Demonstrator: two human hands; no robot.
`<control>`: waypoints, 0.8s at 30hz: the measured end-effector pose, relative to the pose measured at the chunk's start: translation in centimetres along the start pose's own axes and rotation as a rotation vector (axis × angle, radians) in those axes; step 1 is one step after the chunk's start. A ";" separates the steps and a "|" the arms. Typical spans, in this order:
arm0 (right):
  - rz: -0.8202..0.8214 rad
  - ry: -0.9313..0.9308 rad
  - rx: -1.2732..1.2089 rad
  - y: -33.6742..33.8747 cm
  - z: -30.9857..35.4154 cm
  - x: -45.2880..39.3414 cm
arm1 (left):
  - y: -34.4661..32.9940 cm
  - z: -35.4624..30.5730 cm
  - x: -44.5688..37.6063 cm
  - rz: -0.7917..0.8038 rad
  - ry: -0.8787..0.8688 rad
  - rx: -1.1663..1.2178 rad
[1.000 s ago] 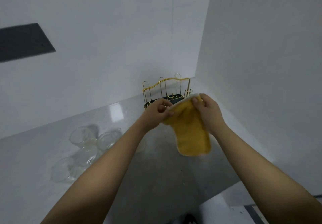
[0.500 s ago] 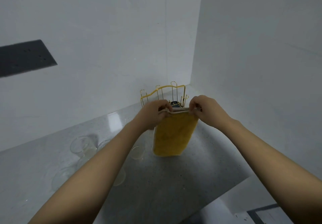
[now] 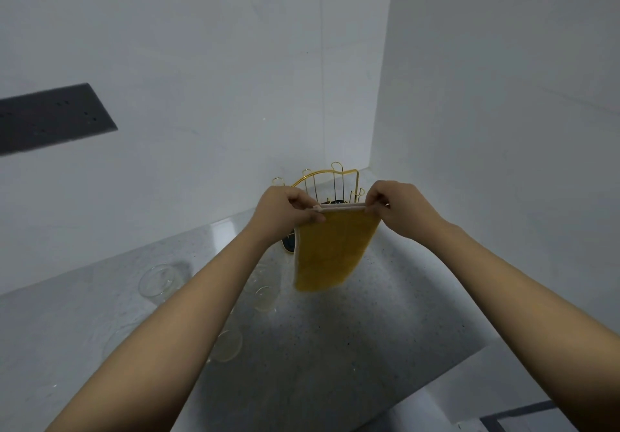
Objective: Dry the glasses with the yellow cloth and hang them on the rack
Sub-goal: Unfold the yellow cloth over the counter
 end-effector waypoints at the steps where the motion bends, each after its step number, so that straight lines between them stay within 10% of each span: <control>1: -0.040 0.006 -0.017 0.5 0.1 0.0 | 0.3 0.1 -0.1 -0.013 0.003 0.012; 15: 0.184 -0.158 0.018 -2.4 -3.5 -0.8 | -4.5 1.7 -1.9 0.245 0.117 -0.117; 24: 0.168 -0.427 -0.730 -4.4 -6.8 -0.2 | -6.1 3.2 -3.0 0.279 0.294 0.153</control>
Point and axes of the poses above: each hand's wrist, its own x-axis away from the middle knuckle, its own y-axis out of the back of the hand, z = x × y, the point moved 10 cm from there along -x, towards the middle knuckle, and after that the axes turned 7 degrees about y, right-handed, at the moved point
